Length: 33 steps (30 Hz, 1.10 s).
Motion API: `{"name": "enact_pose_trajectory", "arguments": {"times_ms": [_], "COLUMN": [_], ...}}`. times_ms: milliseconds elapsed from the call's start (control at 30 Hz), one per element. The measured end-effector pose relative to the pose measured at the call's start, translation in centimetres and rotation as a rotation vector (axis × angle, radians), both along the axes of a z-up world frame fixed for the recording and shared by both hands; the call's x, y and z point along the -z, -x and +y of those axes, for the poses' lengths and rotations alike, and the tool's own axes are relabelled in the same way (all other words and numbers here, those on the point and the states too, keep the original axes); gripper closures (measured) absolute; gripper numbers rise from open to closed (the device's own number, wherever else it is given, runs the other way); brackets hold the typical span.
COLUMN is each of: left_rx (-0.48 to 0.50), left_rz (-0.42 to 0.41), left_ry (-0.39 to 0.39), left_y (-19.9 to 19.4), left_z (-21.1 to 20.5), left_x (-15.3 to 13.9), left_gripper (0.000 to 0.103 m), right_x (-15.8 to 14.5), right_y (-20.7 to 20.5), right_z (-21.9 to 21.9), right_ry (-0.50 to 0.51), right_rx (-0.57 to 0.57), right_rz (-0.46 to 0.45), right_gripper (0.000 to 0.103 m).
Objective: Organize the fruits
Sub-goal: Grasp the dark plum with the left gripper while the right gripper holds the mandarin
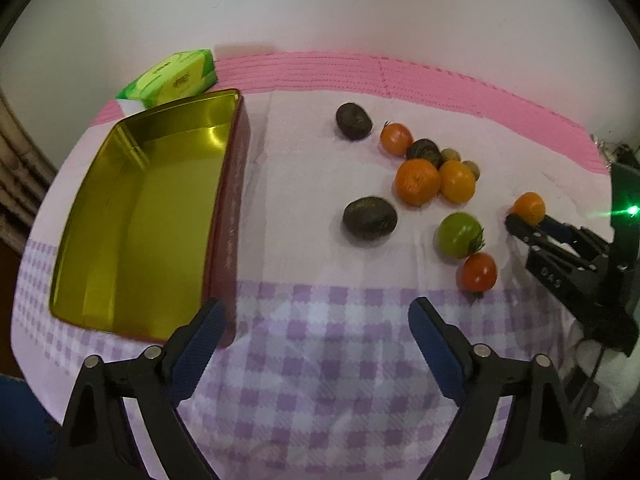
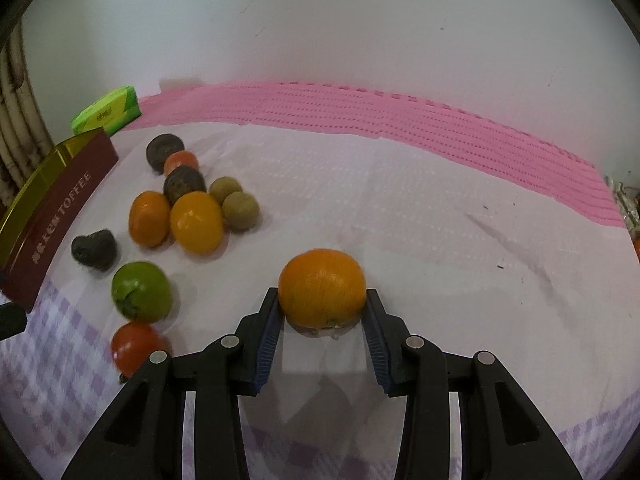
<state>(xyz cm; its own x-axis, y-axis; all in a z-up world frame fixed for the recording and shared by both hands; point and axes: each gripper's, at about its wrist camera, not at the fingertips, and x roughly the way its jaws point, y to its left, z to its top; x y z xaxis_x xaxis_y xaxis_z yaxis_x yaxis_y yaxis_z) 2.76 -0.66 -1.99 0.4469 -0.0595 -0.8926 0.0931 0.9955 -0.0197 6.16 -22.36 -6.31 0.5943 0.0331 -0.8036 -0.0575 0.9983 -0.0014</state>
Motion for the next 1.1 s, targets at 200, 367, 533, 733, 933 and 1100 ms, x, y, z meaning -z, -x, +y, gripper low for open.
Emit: {"name": "enact_pose_trajectory", "arguments": {"times_ms": [200,367,533,733,933,1100], "left_rx": [0.050,0.078,0.109,0.108,0.096,0.099], "left_rz": [-0.004,0.019,0.031,0.069,0.089,0.097], "left_ry": [-0.001,0.024,0.016,0.036,0.045,0.062], "left_y": [-1.7,-3.5,-4.8,-6.5,-7.3,-7.6], "left_z": [-1.1,-1.9,-2.8,-3.3,-3.4,-3.2], "left_x": [0.0,0.7,1.6,2.9,3.7,3.9], "left_gripper": [0.025,0.036,0.039,0.047,0.060,0.067], "right_x": [0.1,0.1,0.1,0.1,0.1,0.1], "right_y": [0.1,0.1,0.2,0.2,0.2,0.2], "right_z": [-0.2,-0.2,-0.3,-0.2,-0.2,-0.2], "right_ry": [0.006,0.002,0.003,0.006,0.006,0.006], "right_rx": [0.000,0.002,0.002,0.001,0.001,0.001], "right_rz": [-0.027,-0.028,-0.030,-0.030,-0.030,-0.030], "right_gripper": [0.062,0.062,0.062,0.062,0.062,0.062]}}
